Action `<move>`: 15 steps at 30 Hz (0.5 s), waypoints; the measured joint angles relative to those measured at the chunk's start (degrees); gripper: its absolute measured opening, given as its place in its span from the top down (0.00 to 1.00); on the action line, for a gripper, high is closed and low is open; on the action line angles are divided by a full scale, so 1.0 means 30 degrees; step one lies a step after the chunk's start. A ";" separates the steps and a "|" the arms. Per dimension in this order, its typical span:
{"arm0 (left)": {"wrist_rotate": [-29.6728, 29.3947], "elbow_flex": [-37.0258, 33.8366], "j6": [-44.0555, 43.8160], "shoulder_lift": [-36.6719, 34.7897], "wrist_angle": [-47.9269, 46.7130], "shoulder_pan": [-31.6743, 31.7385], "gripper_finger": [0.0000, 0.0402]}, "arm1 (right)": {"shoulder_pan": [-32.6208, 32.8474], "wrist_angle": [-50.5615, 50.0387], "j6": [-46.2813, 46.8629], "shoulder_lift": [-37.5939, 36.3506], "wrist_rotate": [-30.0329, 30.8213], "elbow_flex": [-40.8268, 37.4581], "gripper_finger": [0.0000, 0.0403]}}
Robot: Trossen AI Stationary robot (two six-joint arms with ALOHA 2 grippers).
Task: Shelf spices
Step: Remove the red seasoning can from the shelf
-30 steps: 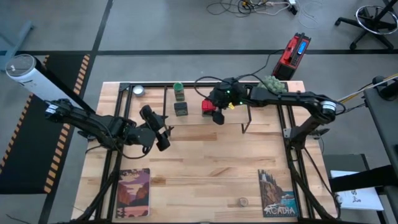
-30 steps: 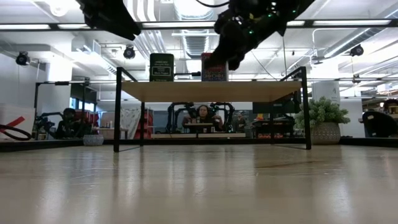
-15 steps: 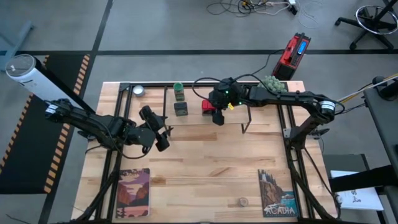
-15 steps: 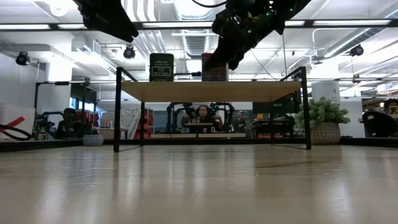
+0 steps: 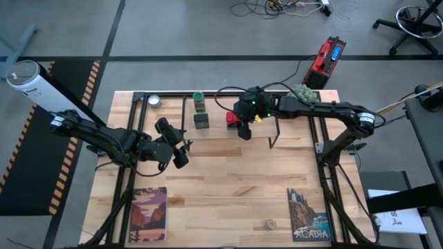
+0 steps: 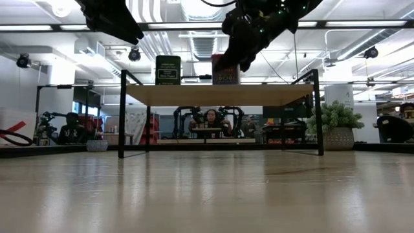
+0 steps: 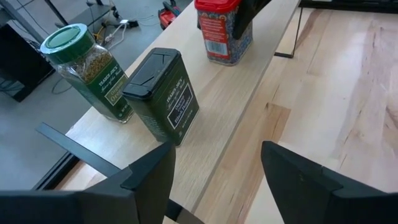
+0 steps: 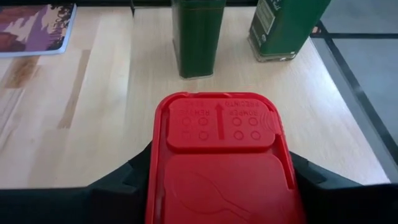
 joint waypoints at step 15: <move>0.0014 0.0000 -0.0298 -0.0007 -0.0036 0.0000 0.41 | 0.2264 -0.0929 0.1496 -0.3566 0.0058 0.0029 0.53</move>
